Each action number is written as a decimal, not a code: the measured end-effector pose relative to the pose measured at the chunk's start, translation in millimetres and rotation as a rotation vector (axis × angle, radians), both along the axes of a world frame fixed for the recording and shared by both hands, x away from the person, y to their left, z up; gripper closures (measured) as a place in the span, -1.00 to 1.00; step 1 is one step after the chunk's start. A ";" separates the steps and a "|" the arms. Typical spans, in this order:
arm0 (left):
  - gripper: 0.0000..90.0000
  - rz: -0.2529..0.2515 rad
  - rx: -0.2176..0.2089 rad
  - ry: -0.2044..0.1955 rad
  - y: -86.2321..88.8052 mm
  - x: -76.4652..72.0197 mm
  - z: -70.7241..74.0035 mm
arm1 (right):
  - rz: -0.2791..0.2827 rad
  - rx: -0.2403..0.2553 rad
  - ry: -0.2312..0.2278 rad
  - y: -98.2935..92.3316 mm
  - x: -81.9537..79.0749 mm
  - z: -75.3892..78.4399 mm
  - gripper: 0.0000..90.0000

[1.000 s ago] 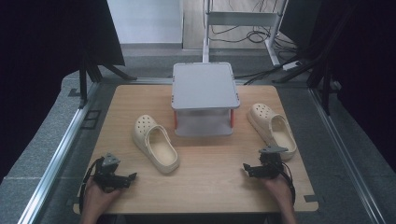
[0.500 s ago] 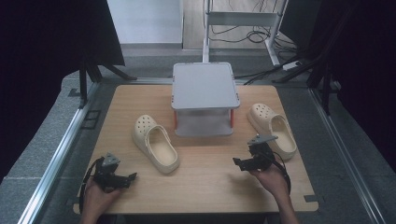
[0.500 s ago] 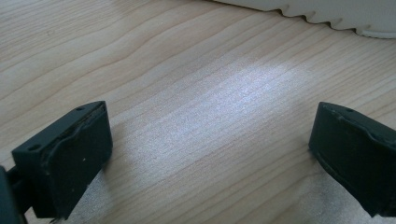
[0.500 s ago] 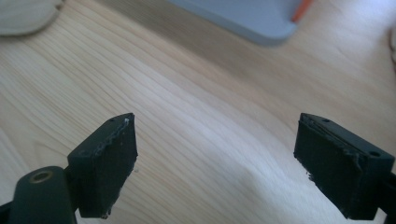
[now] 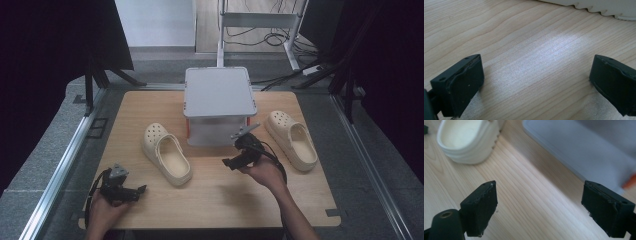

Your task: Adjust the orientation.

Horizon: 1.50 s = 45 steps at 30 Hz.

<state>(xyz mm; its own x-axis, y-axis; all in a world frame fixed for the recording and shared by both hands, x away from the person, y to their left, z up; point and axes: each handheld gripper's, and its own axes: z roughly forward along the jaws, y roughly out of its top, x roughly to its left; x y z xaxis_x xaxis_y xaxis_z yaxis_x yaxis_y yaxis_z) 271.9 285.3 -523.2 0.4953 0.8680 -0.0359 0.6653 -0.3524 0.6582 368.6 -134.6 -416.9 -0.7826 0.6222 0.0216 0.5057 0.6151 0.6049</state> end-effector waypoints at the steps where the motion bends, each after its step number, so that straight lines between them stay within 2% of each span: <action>1: -1.00 0.000 0.000 0.000 0.0 0.0 0.0 | 0.009 -0.006 0.004 7.5 2.2 1.2 -0.69; 2: -1.00 0.000 0.001 -0.002 0.1 0.1 -0.1 | 0.028 -0.023 0.010 22.5 6.6 3.4 -0.65; 3: -1.00 -0.001 0.001 -0.002 0.1 0.2 -0.1 | 0.028 -0.023 0.010 22.5 6.6 3.4 -0.65; 11: -1.00 -0.003 0.003 -0.002 0.2 0.2 0.0 | 0.089 -0.068 0.049 86.4 20.6 8.6 -0.53; 15: -1.00 -0.003 0.003 -0.001 0.3 0.2 0.0 | 0.112 -0.104 0.058 112.1 26.4 7.7 -0.48; 20: -1.00 -0.003 0.001 -0.001 0.2 0.2 0.0 | 0.154 -0.152 0.044 145.6 32.3 4.6 -0.38; 23: -1.00 -0.003 0.001 -0.001 0.2 0.2 0.0 | 0.159 -0.181 0.039 165.8 35.0 1.0 -0.31; 24: -1.00 -0.003 0.001 -0.001 0.2 0.2 0.0 | 0.158 -0.209 0.032 177.6 38.3 -2.9 -0.25; 30: -1.00 0.000 -0.001 -0.001 0.0 0.1 -0.1 | 0.126 -0.248 0.023 198.2 49.0 -13.1 -0.15; 34: -1.00 -0.002 0.002 0.000 0.3 0.1 0.0 | 0.102 -0.261 0.042 208.7 56.6 -19.2 -0.03; 39: -1.00 -0.001 0.002 -0.002 0.2 0.2 -0.1 | 0.080 -0.262 0.074 216.7 62.9 -23.2 0.30; 40: -1.00 -0.001 0.002 -0.001 0.2 0.1 -0.1 | 0.071 -0.270 0.080 218.1 64.8 -24.0 0.48; 41: -1.00 -0.001 0.002 -0.002 0.2 0.1 -0.1 | 0.071 -0.270 0.080 218.1 64.8 -24.0 0.48; 42: -1.00 -0.001 0.002 -0.002 0.2 0.1 -0.1 | 0.063 -0.278 0.073 218.3 65.2 -24.0 0.57; 45: -1.00 -0.001 0.002 -0.002 0.2 0.1 -0.1 | 0.042 -0.265 0.096 216.0 67.5 -22.3 0.64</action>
<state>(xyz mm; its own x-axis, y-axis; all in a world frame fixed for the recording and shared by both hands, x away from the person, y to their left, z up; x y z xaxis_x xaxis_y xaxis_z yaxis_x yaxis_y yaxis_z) 272.1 285.5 -523.3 0.4963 0.8675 -0.0337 0.6638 -0.3542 0.6587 436.1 81.4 -439.2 -0.8101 0.5829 -0.0623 0.5235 0.7671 0.3709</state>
